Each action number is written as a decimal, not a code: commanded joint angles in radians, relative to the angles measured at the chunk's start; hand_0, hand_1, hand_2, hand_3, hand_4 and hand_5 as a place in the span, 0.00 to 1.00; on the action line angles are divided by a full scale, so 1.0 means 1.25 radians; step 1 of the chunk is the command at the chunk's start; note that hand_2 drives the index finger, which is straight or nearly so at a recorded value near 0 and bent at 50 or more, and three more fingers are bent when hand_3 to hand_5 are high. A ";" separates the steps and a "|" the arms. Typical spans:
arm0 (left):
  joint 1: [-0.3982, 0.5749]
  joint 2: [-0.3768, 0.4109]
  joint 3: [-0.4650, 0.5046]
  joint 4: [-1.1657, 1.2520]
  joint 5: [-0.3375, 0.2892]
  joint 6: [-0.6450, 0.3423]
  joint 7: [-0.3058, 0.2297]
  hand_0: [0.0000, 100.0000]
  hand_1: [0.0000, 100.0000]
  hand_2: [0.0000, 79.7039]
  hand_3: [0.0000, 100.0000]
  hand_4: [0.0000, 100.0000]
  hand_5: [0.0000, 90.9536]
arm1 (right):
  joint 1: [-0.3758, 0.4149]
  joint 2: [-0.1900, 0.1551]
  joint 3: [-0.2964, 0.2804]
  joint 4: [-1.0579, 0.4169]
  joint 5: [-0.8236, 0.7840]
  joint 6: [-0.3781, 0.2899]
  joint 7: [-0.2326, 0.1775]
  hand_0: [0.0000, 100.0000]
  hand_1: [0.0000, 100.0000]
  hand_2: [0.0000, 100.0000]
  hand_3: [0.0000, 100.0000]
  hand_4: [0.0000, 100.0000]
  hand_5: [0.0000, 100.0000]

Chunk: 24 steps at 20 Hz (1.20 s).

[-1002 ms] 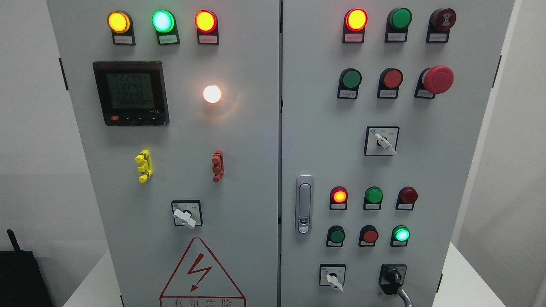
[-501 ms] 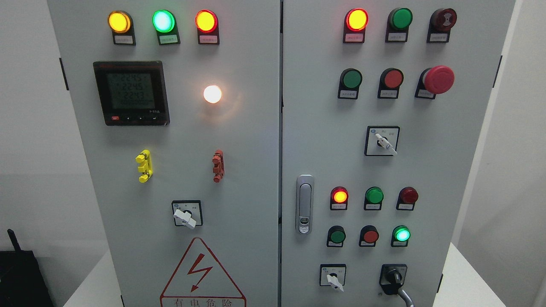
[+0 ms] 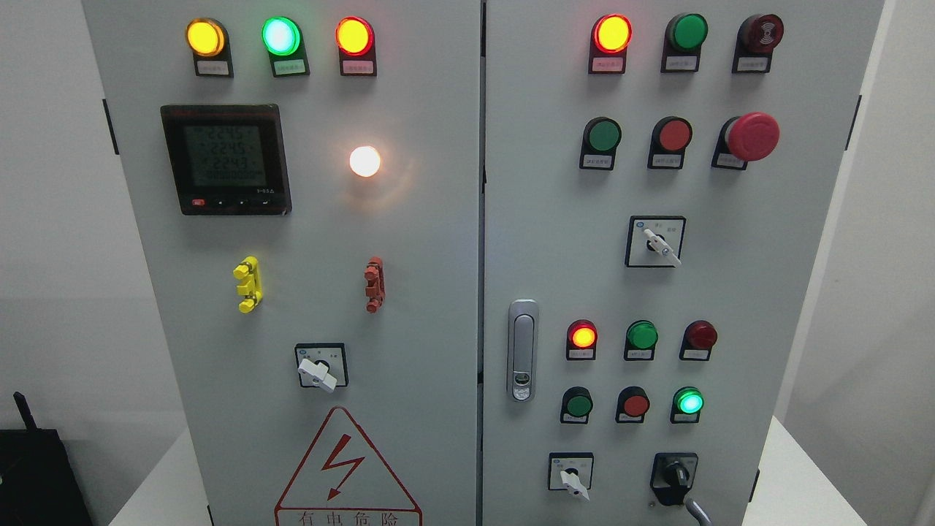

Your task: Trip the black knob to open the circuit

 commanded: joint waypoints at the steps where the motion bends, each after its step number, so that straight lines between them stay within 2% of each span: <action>1: -0.002 0.000 0.002 0.000 0.002 -0.003 0.000 0.12 0.39 0.00 0.00 0.00 0.00 | 0.005 -0.002 -0.008 -0.032 -0.003 -0.011 0.006 0.00 0.00 0.10 1.00 1.00 0.99; 4: -0.002 0.000 0.002 0.000 0.002 -0.003 0.000 0.12 0.39 0.00 0.00 0.00 0.00 | 0.026 -0.005 -0.015 -0.055 -0.009 -0.011 0.007 0.00 0.00 0.07 1.00 1.00 0.95; 6: -0.002 0.000 0.002 0.000 0.002 -0.003 0.000 0.12 0.39 0.00 0.00 0.00 0.00 | 0.042 -0.006 -0.022 -0.069 -0.020 -0.011 0.007 0.00 0.00 0.05 1.00 0.93 0.88; 8: -0.002 0.000 0.002 0.000 0.002 -0.003 0.000 0.12 0.39 0.00 0.00 0.00 0.00 | 0.061 -0.012 -0.022 -0.083 -0.032 -0.011 0.008 0.00 0.00 0.03 0.99 0.77 0.74; 9: -0.002 0.000 0.002 0.000 0.002 -0.003 0.000 0.12 0.39 0.00 0.00 0.00 0.00 | 0.078 -0.012 -0.022 -0.097 -0.038 -0.012 0.012 0.00 0.00 0.02 0.92 0.66 0.60; 10: -0.002 0.000 0.002 0.000 0.002 -0.003 0.000 0.12 0.39 0.00 0.00 0.00 0.00 | 0.091 -0.012 -0.021 -0.109 -0.041 -0.014 0.014 0.00 0.00 0.01 0.90 0.64 0.58; 11: -0.002 0.000 0.002 0.000 0.002 -0.003 0.000 0.12 0.39 0.00 0.00 0.00 0.00 | 0.099 -0.013 -0.021 -0.116 -0.043 -0.014 0.017 0.00 0.00 0.00 0.82 0.55 0.49; 12: -0.002 0.000 0.002 0.000 0.001 -0.003 0.000 0.12 0.39 0.00 0.00 0.00 0.00 | 0.110 -0.015 -0.021 -0.127 -0.043 -0.016 0.022 0.00 0.00 0.00 0.74 0.49 0.45; 14: -0.002 0.000 0.002 0.000 0.002 -0.003 0.000 0.12 0.39 0.00 0.00 0.00 0.00 | 0.126 -0.020 -0.020 -0.143 -0.046 -0.016 0.027 0.00 0.00 0.00 0.50 0.32 0.31; 15: -0.002 0.000 0.002 0.000 0.002 -0.003 0.000 0.12 0.39 0.00 0.00 0.00 0.00 | 0.132 -0.021 -0.020 -0.151 -0.049 -0.017 0.028 0.00 0.00 0.00 0.45 0.29 0.28; 17: -0.002 0.000 0.002 0.000 0.002 -0.003 0.000 0.12 0.39 0.00 0.00 0.00 0.00 | 0.144 -0.021 -0.018 -0.158 -0.049 -0.017 0.039 0.00 0.00 0.00 0.23 0.13 0.12; 18: -0.002 0.000 0.002 0.000 0.002 -0.002 0.000 0.12 0.39 0.00 0.00 0.00 0.00 | 0.150 -0.021 -0.018 -0.159 -0.049 -0.017 0.046 0.00 0.00 0.00 0.19 0.11 0.10; 20: -0.002 0.000 0.002 0.000 0.002 -0.002 0.000 0.12 0.39 0.00 0.00 0.00 0.00 | 0.161 -0.021 -0.018 -0.161 -0.049 -0.019 0.052 0.00 0.00 0.00 0.03 0.00 0.00; 24: -0.002 0.000 0.002 0.000 0.002 -0.003 0.000 0.12 0.39 0.00 0.00 0.00 0.00 | 0.166 -0.021 -0.018 -0.167 -0.049 -0.020 0.054 0.00 0.00 0.00 0.00 0.00 0.00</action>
